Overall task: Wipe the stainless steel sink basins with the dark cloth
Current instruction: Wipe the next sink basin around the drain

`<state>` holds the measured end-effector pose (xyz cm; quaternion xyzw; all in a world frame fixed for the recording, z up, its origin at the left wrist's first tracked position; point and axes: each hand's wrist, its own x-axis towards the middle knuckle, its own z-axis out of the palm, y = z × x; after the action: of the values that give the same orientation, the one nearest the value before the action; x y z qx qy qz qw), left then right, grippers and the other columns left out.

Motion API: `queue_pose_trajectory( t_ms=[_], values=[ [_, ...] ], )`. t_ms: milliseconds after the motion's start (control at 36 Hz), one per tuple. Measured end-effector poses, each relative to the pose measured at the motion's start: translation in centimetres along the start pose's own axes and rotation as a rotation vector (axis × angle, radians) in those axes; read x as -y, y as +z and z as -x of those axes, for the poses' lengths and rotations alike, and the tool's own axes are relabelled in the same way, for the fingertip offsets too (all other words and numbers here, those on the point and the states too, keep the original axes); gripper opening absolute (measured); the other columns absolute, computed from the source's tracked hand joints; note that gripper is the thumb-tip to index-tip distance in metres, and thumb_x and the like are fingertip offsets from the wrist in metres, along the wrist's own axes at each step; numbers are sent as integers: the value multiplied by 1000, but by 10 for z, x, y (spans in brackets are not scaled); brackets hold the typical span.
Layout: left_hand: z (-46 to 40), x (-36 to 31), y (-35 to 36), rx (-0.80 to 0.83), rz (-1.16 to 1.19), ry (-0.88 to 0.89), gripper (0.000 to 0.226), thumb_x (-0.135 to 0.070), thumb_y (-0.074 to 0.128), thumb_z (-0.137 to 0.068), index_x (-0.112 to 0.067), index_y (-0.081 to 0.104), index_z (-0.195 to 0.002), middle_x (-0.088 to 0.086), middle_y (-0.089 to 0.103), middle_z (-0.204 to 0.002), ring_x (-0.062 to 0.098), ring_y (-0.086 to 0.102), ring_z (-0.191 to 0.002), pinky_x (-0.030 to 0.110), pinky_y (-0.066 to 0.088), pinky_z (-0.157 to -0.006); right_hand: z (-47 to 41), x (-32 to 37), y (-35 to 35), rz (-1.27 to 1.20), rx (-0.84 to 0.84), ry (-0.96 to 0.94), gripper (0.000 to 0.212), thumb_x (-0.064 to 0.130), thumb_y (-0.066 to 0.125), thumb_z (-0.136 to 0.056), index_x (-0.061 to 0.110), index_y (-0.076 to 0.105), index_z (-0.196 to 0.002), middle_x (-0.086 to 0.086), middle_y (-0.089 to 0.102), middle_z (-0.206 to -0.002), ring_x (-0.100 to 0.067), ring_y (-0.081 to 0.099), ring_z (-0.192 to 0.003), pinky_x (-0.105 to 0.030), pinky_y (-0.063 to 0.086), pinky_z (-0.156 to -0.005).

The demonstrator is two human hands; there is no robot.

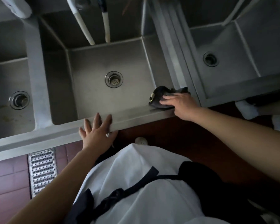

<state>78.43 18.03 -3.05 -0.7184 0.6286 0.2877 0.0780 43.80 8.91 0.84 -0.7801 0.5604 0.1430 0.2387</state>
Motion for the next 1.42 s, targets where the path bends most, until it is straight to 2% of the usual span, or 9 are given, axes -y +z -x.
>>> queue_pose_trajectory(
  t_ms=[333,472,556,694,778,972,1167,1306,1417],
  values=[
    [5,-36,-37,-61,177,-93,72,-42,69,-87,-41,34,-150,2,22,-163,28,18,-149,53,21,-118,7,-6,-11,-465,-103,85,74,-9,39,-86,40,50,-141,3,52,-146,-24,51,-130,-27,43,-94],
    [3,-78,-78,25,331,181,97,-35,83,-78,-43,23,-154,4,34,-158,27,25,-147,51,24,-118,9,0,-58,-1054,94,48,78,-29,36,-82,24,54,-136,-6,57,-139,-15,54,-124,-14,52,-82],
    [4,-107,-107,133,571,344,110,-29,88,-72,-53,16,-151,-6,23,-162,9,16,-147,37,18,-119,19,6,-82,-1308,253,-52,73,-29,36,-83,24,58,-129,-7,64,-132,-16,63,-116,-31,51,-94],
    [6,-130,-168,243,779,435,77,-13,86,-72,-39,53,-136,0,51,-142,7,51,-128,22,50,-96,32,17,-113,-1510,428,-263,69,-27,35,-83,19,63,-126,-8,68,-123,-21,65,-115,-37,51,-98],
    [12,-130,-196,257,785,470,38,-5,80,-77,-14,70,-113,11,69,-115,30,65,-112,48,54,-97,34,26,-126,-1535,442,-325,66,-22,35,-83,19,67,-123,-8,68,-122,-23,64,-114,-40,51,-98],
    [27,-128,-208,-15,583,497,22,-6,81,-78,-13,71,-97,8,70,-84,24,68,-79,44,57,-74,36,65,-105,-1042,15,-286,52,36,80,-78,31,62,-126,11,63,-127,-4,52,-125,-34,36,-107],
    [33,-108,-208,-133,603,571,25,-19,81,-78,-35,71,-93,-12,70,-86,7,66,-82,24,53,-75,29,109,-70,-991,-264,-261,63,28,87,-72,51,51,-118,23,53,-123,17,46,-114,-6,36,-94],
    [42,-66,-218,-11,1055,486,24,-18,82,-77,-14,72,-98,5,70,-93,21,68,-86,27,56,-69,18,124,-86,-1120,-139,-342,29,13,82,-78,14,73,-105,-8,74,-96,-20,70,-95,-36,57,-83],
    [45,-24,-197,-153,1224,164,26,-21,84,-68,-19,75,-93,6,70,-90,24,65,-86,28,57,-69,1,141,-94,-1151,-26,-355,28,8,81,-78,16,74,-104,-9,76,-98,-24,72,-93,-40,59,-85]
  ],
)
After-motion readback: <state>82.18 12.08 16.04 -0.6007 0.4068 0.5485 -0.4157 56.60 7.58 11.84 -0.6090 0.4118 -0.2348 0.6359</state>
